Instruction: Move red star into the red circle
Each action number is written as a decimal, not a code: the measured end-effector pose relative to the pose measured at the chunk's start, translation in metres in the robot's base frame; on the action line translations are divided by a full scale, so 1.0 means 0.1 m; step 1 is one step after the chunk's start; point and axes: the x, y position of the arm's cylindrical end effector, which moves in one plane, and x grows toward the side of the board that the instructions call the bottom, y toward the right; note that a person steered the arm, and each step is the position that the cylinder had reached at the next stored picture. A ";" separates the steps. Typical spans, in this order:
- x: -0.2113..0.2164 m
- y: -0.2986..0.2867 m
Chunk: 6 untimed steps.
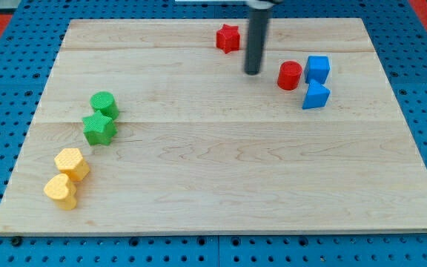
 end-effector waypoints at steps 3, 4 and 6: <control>-0.98 -0.21; -1.16 0.04; -0.51 0.64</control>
